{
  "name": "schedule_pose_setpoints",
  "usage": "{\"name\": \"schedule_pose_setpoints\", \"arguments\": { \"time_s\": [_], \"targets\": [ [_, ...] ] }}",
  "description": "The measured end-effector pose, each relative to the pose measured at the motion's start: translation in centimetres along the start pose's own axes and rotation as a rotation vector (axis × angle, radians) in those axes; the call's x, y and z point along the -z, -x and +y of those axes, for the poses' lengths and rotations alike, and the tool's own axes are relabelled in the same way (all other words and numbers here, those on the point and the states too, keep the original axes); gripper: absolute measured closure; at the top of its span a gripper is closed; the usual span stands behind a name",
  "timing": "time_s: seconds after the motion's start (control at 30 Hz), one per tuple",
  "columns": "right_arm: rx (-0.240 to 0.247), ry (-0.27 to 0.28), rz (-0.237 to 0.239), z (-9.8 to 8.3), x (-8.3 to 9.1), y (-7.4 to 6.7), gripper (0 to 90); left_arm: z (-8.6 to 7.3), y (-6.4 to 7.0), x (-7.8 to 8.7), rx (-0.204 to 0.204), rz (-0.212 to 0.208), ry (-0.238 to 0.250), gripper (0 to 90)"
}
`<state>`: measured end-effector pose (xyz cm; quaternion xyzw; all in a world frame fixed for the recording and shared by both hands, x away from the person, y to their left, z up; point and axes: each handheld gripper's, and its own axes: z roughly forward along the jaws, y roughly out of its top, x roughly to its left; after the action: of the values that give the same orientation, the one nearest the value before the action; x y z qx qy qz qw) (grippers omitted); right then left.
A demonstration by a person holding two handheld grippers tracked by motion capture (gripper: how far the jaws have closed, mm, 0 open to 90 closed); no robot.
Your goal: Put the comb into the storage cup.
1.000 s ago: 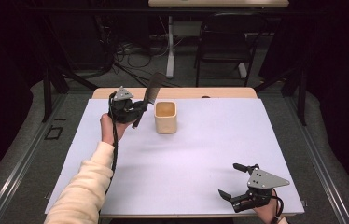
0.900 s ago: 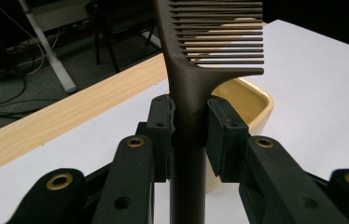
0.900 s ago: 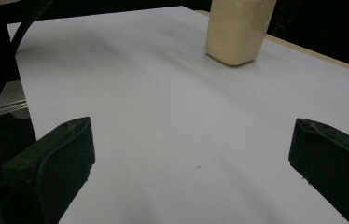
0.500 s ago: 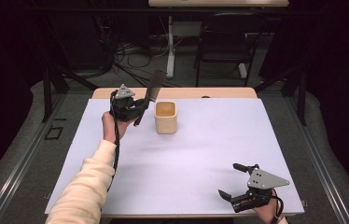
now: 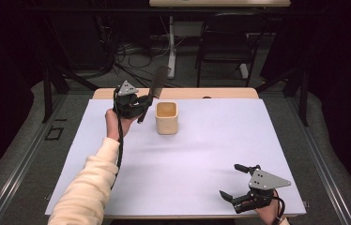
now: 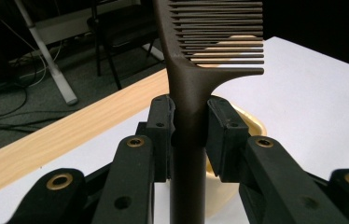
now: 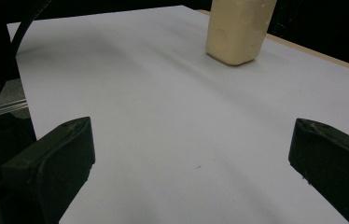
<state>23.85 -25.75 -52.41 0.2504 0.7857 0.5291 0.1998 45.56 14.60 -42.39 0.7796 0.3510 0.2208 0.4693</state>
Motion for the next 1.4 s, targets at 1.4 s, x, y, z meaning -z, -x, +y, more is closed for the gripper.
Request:
{"name": "schedule_pose_setpoints", "arguments": {
  "time_s": [1.4],
  "targets": [
    [-0.001, 0.005, -0.001, 0.0, 0.0, 0.1, 0.0, 3.2, 1.5, -3.0, 0.007, -0.005, 0.113, 72.4]
  ]
}}
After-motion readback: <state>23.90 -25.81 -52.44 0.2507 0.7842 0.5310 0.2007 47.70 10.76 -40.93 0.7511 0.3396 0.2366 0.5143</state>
